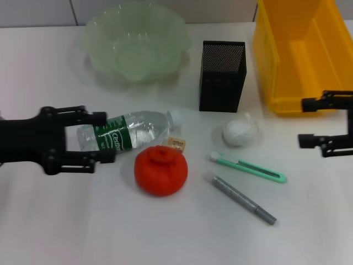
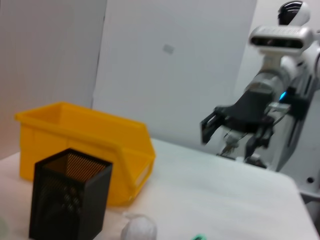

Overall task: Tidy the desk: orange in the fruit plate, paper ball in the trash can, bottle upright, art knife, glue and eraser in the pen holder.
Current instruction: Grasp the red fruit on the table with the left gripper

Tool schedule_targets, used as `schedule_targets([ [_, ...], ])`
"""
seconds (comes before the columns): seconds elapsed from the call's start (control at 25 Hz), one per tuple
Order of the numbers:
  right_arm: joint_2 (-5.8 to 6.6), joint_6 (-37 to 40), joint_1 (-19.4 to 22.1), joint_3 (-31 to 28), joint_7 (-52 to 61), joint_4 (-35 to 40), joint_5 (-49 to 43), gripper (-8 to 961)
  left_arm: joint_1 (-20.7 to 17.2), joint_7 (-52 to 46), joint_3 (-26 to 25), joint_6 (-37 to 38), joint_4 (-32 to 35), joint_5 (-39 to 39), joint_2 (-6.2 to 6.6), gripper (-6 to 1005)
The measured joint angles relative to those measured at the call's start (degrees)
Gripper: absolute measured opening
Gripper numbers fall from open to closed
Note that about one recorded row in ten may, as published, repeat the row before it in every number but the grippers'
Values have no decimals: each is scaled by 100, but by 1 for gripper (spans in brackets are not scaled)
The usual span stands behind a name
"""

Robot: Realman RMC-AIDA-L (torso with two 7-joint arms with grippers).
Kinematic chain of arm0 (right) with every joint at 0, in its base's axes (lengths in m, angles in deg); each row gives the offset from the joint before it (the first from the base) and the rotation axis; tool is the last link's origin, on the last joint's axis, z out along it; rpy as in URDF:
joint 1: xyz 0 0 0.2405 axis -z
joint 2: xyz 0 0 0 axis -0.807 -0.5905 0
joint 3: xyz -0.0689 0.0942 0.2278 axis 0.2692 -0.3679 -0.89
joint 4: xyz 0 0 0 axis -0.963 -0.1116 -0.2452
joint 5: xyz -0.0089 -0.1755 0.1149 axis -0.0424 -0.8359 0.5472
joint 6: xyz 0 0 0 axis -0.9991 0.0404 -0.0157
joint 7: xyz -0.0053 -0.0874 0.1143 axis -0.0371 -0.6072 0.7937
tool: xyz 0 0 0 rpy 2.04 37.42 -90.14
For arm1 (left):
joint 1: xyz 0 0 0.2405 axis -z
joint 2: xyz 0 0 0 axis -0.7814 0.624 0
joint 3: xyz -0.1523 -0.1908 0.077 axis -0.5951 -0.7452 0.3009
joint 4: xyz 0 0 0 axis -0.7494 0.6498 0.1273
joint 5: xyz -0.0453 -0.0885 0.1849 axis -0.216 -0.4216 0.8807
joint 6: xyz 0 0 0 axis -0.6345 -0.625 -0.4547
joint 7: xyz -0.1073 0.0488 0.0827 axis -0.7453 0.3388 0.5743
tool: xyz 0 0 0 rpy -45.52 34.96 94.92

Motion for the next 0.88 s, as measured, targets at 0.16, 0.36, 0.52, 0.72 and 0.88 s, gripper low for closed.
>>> schedule_targets([
  [0.16,69,188,14,-27,304,380,-96,770,42,4,154,-444,72,214,-229,751],
  [0.36,112,450,-73,-8,508,575,-205,770,249,30,572,-1262,-428,213,-286,739],
  [0.52,124,476,-146,28,595,607,-327,771,474,313,1005,-1871,-1026,179,-304,729],
  [0.72,114,464,-189,37,656,597,-353,771,624,505,1324,-2155,-1304,128,-321,717],
  [0.88,108,464,-204,38,698,602,-355,770,656,722,1618,-2459,-1444,-21,-335,707],
])
